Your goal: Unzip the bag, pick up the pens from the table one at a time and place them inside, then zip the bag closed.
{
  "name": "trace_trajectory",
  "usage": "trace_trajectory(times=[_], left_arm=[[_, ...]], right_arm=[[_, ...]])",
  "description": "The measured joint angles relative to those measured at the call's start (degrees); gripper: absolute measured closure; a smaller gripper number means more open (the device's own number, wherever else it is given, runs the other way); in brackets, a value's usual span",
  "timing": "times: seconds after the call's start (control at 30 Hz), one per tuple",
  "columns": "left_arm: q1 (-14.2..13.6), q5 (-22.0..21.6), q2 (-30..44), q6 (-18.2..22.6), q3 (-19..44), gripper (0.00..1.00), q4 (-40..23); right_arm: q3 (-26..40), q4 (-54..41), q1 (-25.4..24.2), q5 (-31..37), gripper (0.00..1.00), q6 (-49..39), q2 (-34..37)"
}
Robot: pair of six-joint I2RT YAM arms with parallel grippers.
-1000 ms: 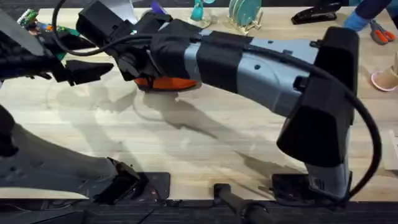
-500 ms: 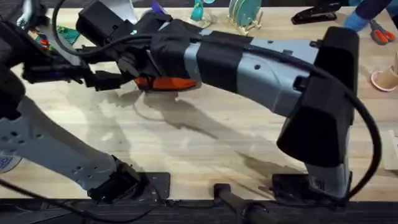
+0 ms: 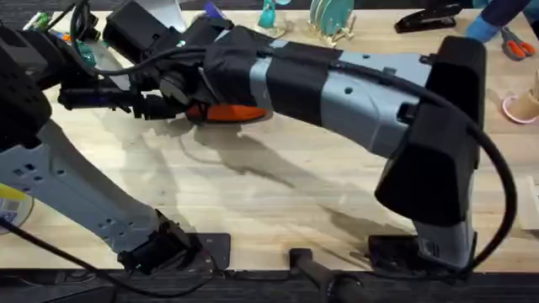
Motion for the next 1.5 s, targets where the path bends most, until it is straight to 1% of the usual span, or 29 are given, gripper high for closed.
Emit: trace_trajectory(times=[0.07,0.2,0.23,0.3,0.37,0.63,0.83,1.23,1.5], left_arm=[[0.00,0.00,0.00,0.04,0.00,0.438,-0.02],[-0.07,-0.06,0.00,0.09,0.00,0.768,-0.54],[-0.07,0.00,0.00,0.10,0.00,0.830,-0.53],[-0.07,0.18,0.00,0.10,0.00,0.898,-0.61],[-0.07,0.24,0.00,0.10,0.00,0.946,-0.69],[-0.07,0.33,0.00,0.08,0.00,0.956,-0.69],[-0.07,0.31,0.00,0.08,0.00,0.956,-0.54],[-0.07,0.31,0.00,0.08,0.00,0.956,-0.52],[-0.13,0.35,0.00,0.08,0.00,0.958,-0.48]], right_arm=[[0.00,0.00,0.00,0.00,0.971,0.00,0.00],[0.00,0.09,-0.02,0.02,0.971,0.00,0.00],[0.00,0.08,-0.04,0.02,0.971,0.00,0.00],[0.00,0.07,-0.07,0.02,0.971,0.00,0.00],[0.00,0.05,-0.07,0.02,0.971,0.00,0.00],[0.00,-0.30,-0.07,0.01,0.971,0.00,0.00],[0.11,-2.36,-0.07,0.02,0.971,-0.02,0.00],[0.28,-5.08,-1.31,-0.06,0.971,-0.07,0.00],[0.33,-6.36,-2.51,-0.59,0.971,-3.82,0.00]])
